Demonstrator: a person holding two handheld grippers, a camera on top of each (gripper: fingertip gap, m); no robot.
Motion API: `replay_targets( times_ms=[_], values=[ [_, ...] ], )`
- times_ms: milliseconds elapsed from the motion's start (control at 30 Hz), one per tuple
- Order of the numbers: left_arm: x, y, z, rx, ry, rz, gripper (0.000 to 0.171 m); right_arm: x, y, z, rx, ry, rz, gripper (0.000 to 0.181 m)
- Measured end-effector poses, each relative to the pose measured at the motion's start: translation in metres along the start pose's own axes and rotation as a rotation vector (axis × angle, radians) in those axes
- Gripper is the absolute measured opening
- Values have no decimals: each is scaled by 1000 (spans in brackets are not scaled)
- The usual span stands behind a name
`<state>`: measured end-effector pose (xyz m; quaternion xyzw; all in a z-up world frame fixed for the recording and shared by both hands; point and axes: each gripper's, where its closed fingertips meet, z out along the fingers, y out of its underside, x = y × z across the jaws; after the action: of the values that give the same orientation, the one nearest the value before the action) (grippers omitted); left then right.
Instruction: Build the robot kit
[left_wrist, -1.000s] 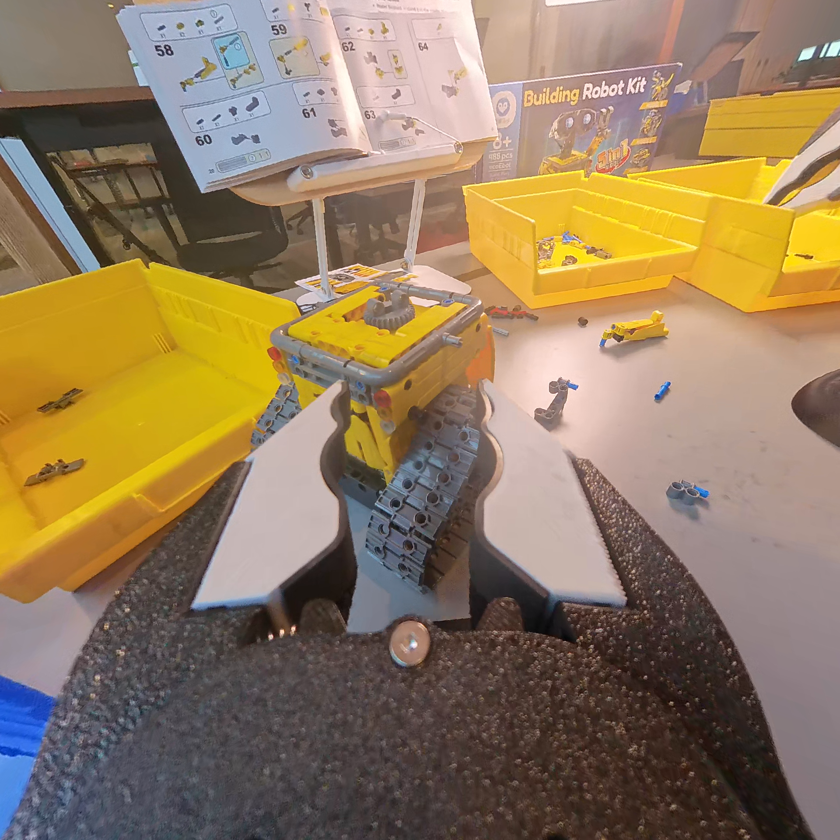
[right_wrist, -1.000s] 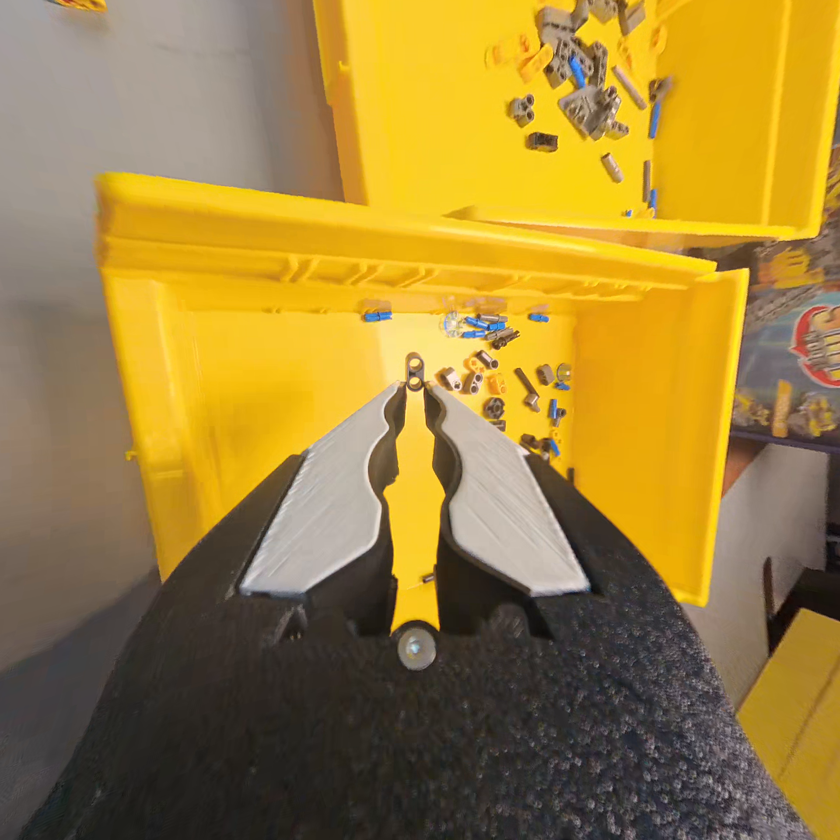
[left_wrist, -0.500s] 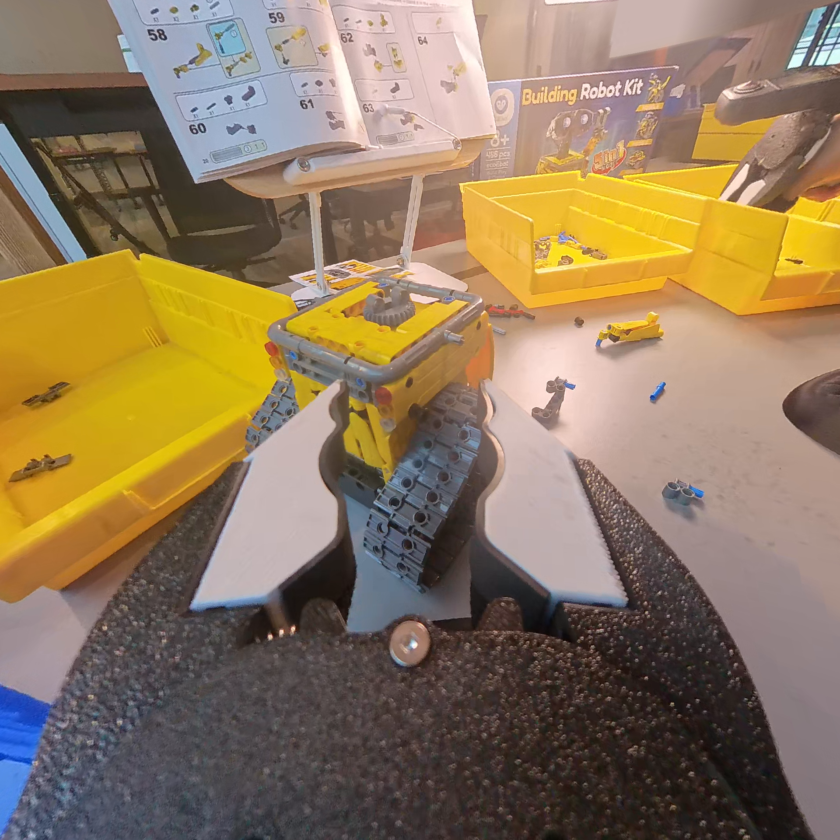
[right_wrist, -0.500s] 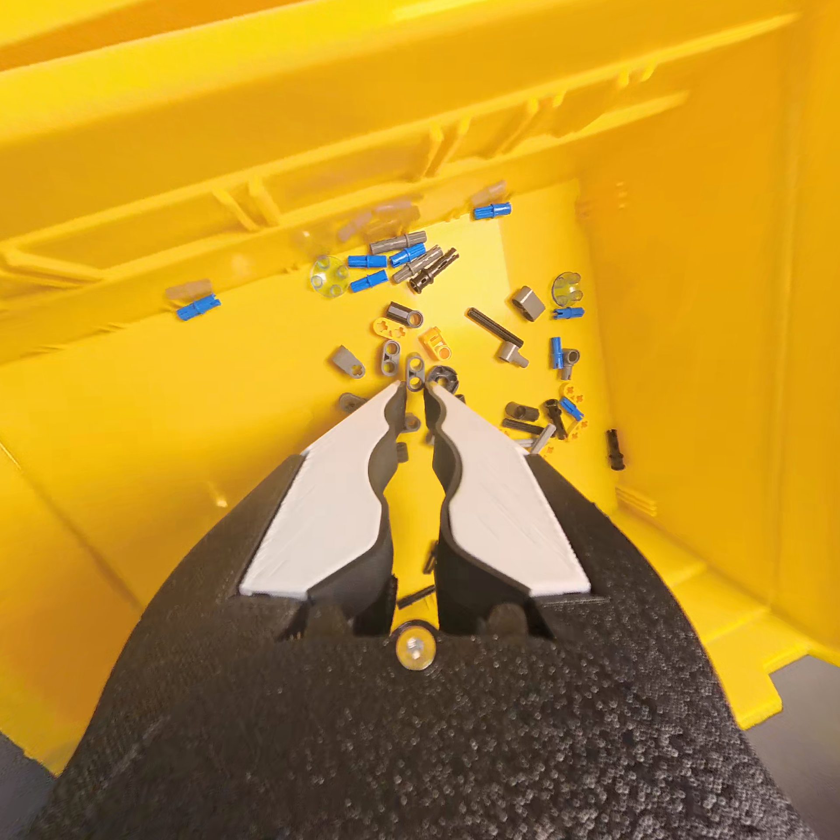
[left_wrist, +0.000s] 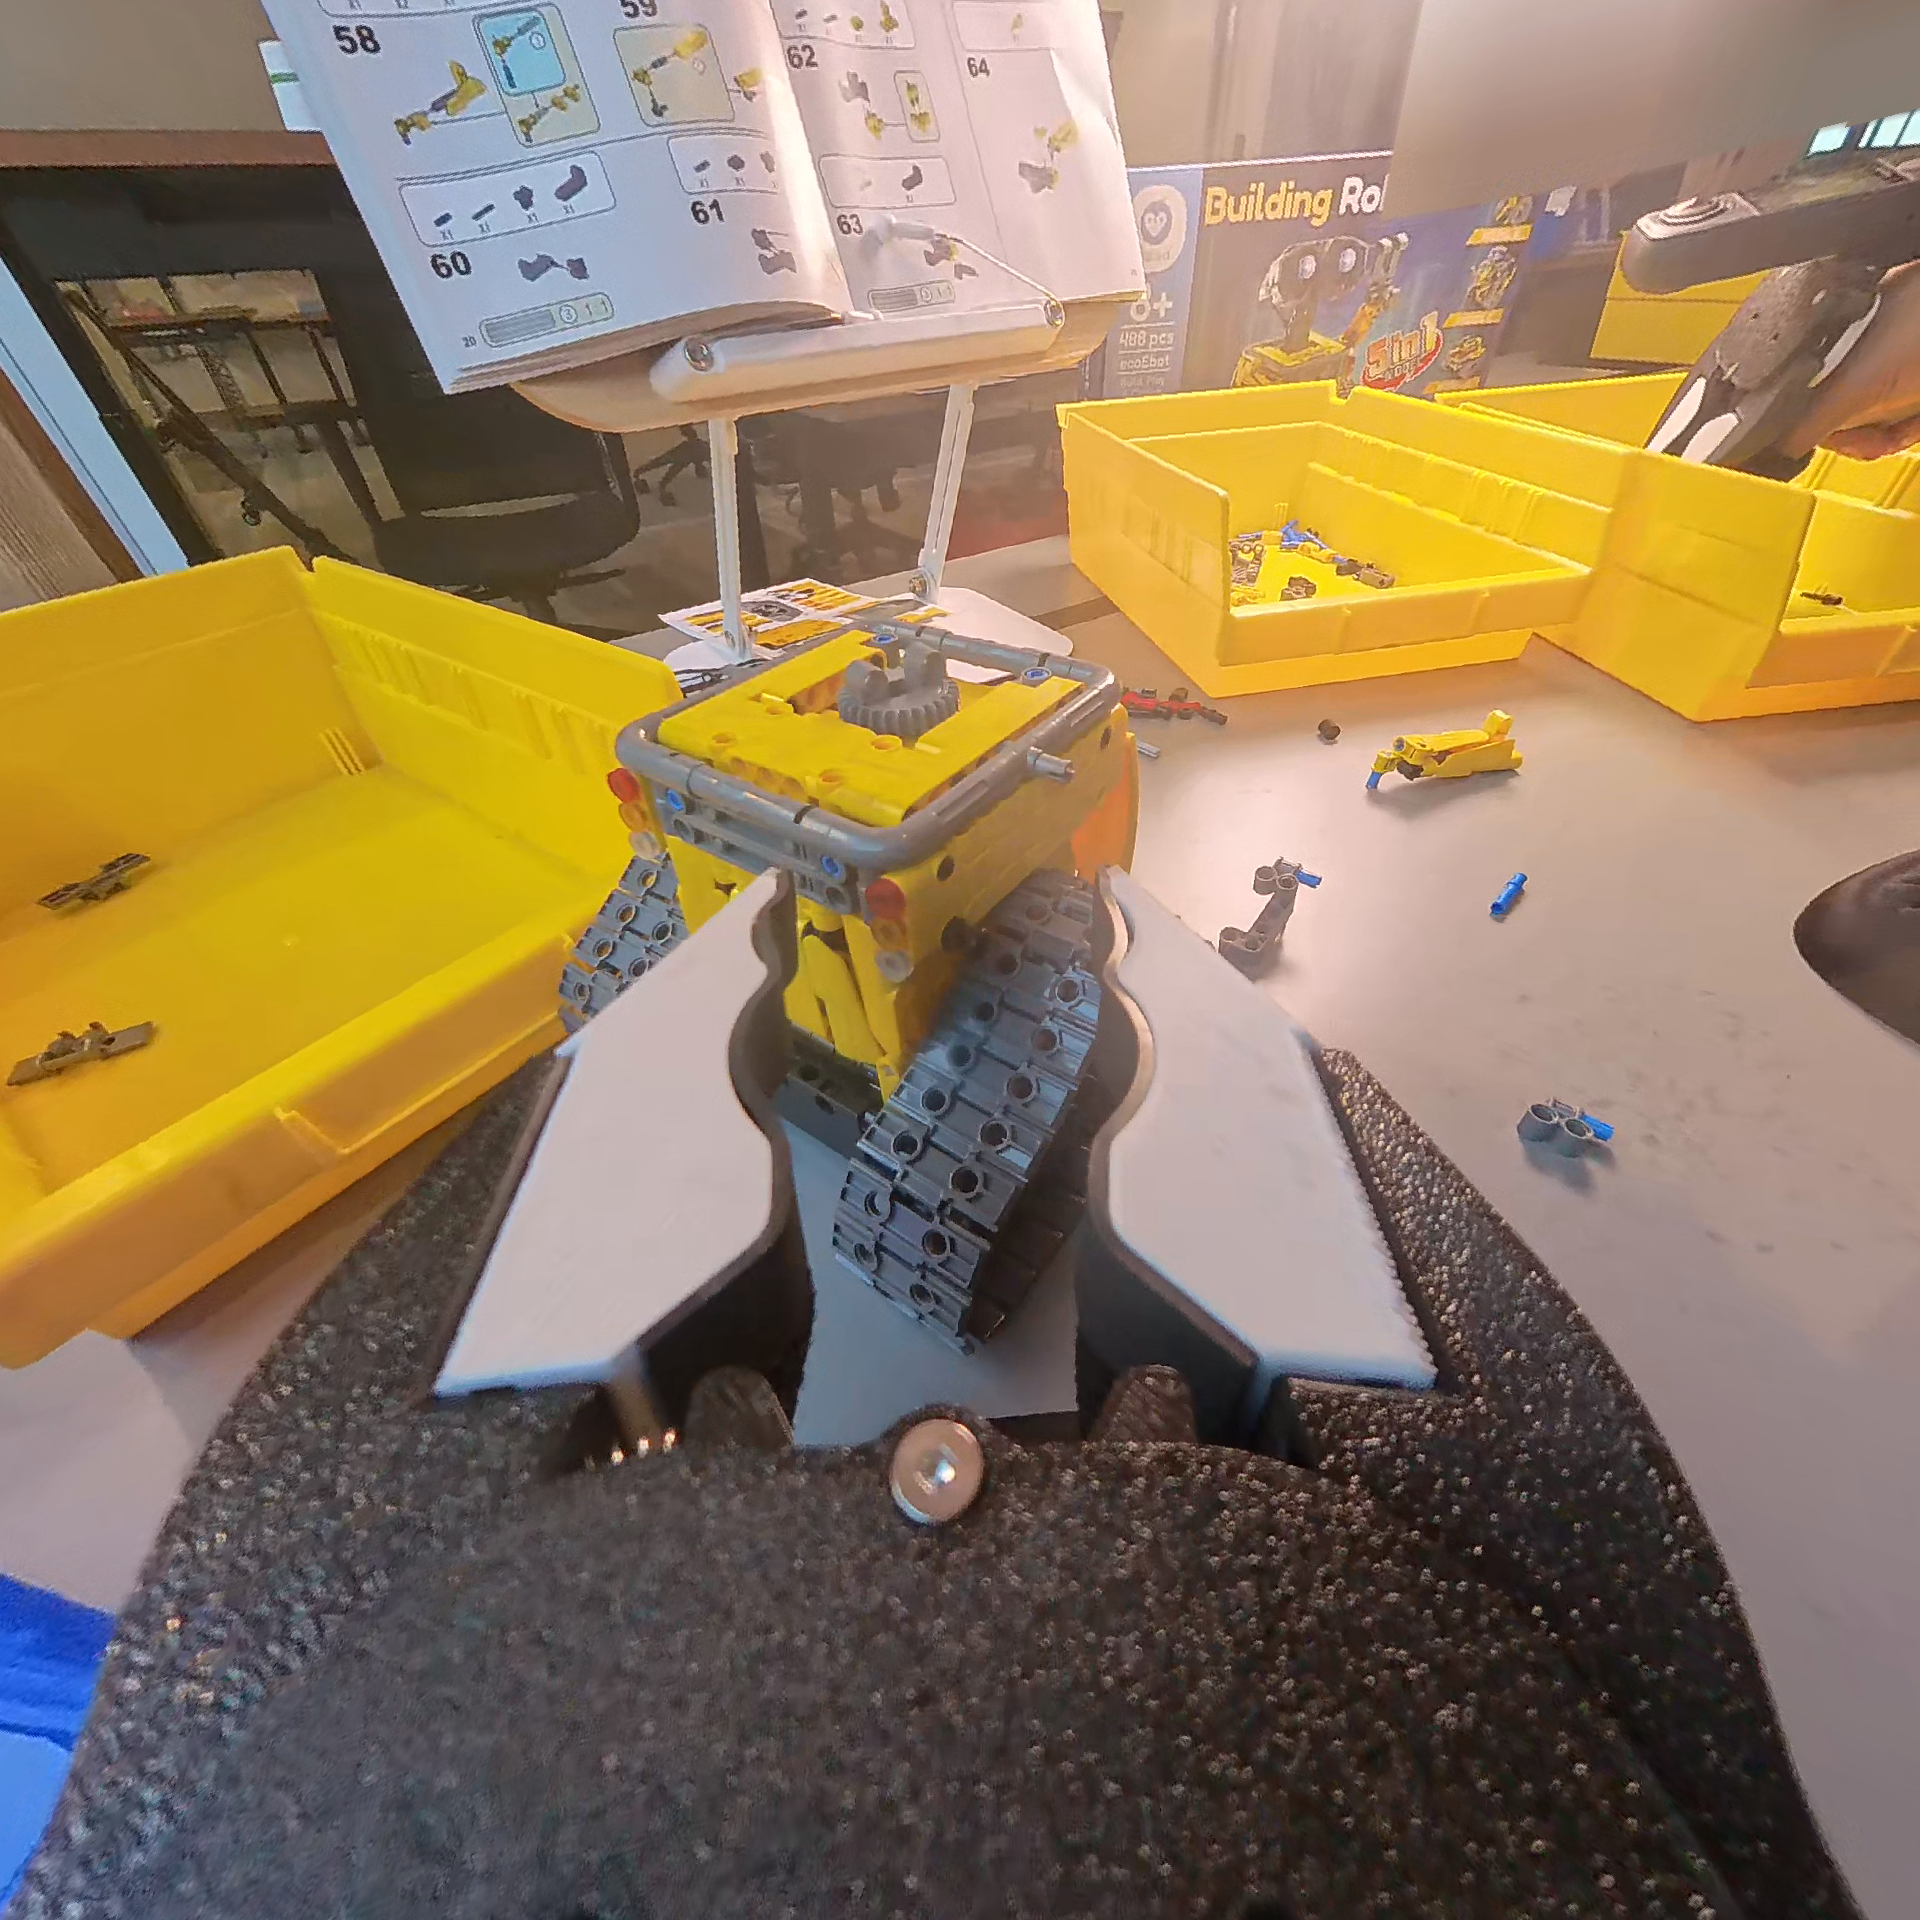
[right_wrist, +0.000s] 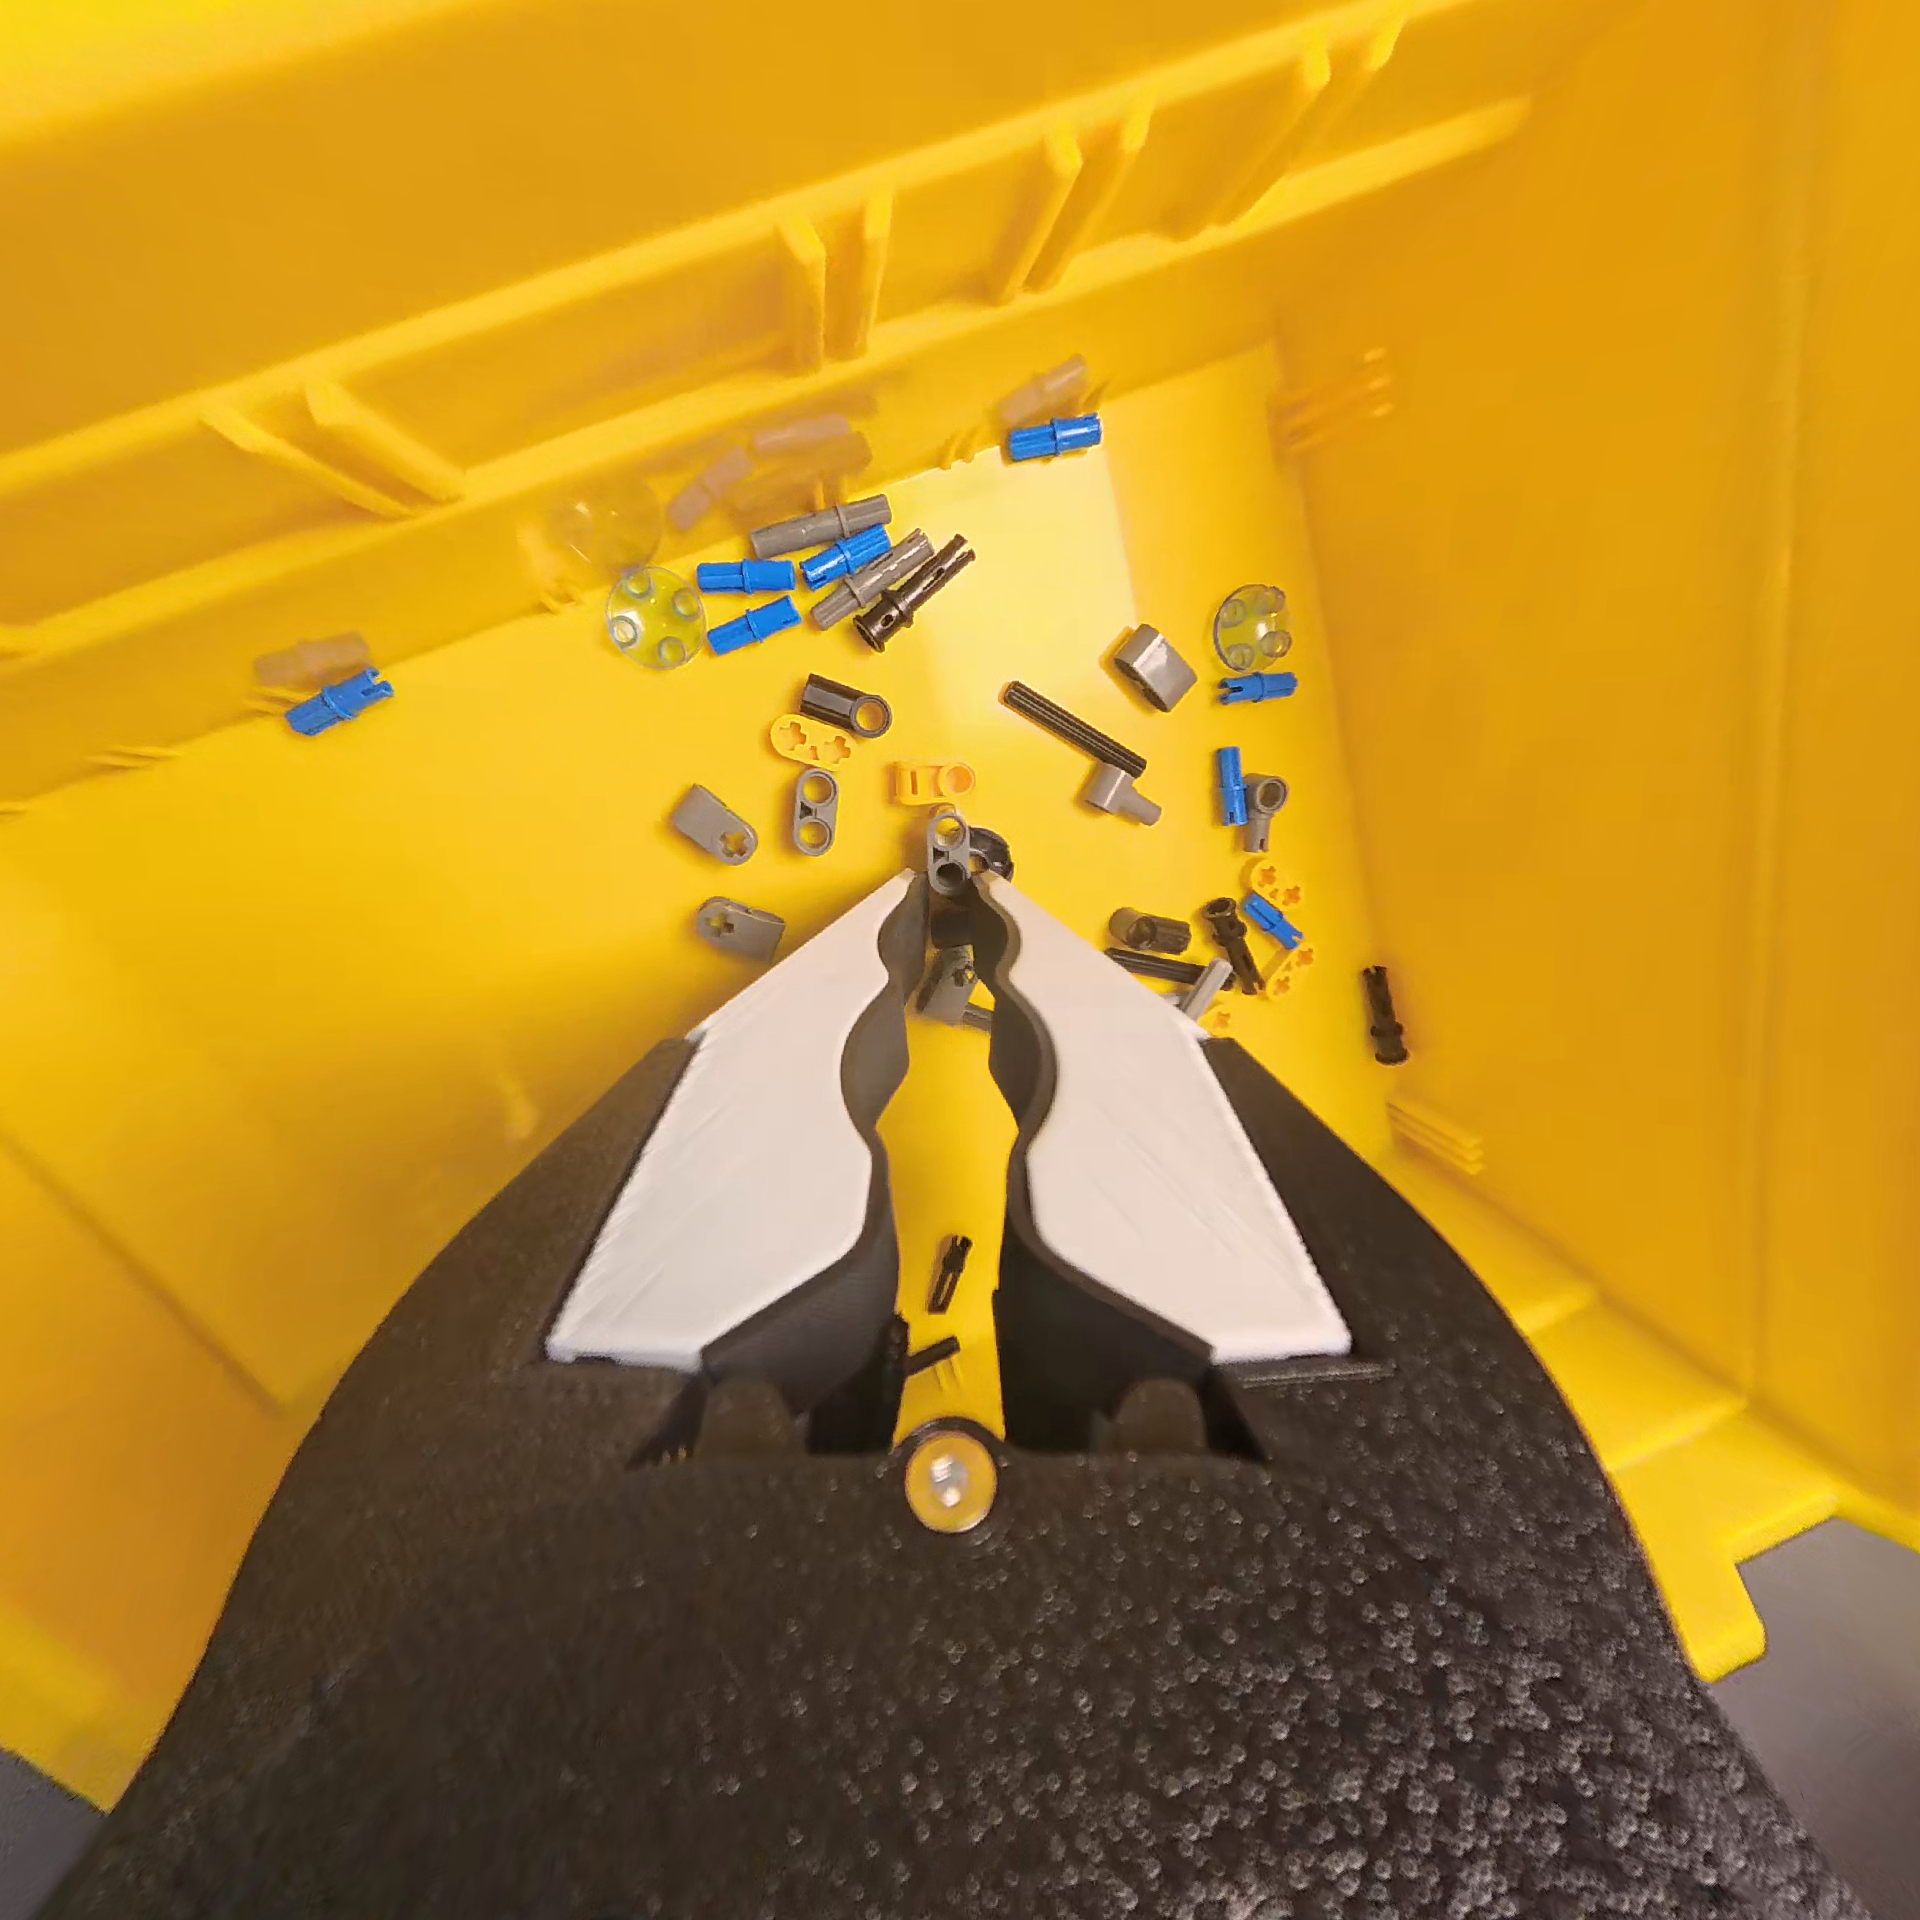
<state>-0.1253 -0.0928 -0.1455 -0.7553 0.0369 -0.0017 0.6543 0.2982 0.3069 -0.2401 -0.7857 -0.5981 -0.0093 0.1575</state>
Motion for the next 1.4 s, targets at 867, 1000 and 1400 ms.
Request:
replay_targets(
  times_ms=[867, 1000, 1400],
  values=[
    [1, 3, 3, -24, -14, 24, 55, -82, -120, -170, 878, 38, 49, 28],
    [1, 2, 3, -19, -12, 24, 55, -133, -138, -201, 996, -43, 5, 28],
    [2, -2, -1, 11, 4, 10, 55, -270, -167, -170, 1108, -416, 63, 28]
  ],
)
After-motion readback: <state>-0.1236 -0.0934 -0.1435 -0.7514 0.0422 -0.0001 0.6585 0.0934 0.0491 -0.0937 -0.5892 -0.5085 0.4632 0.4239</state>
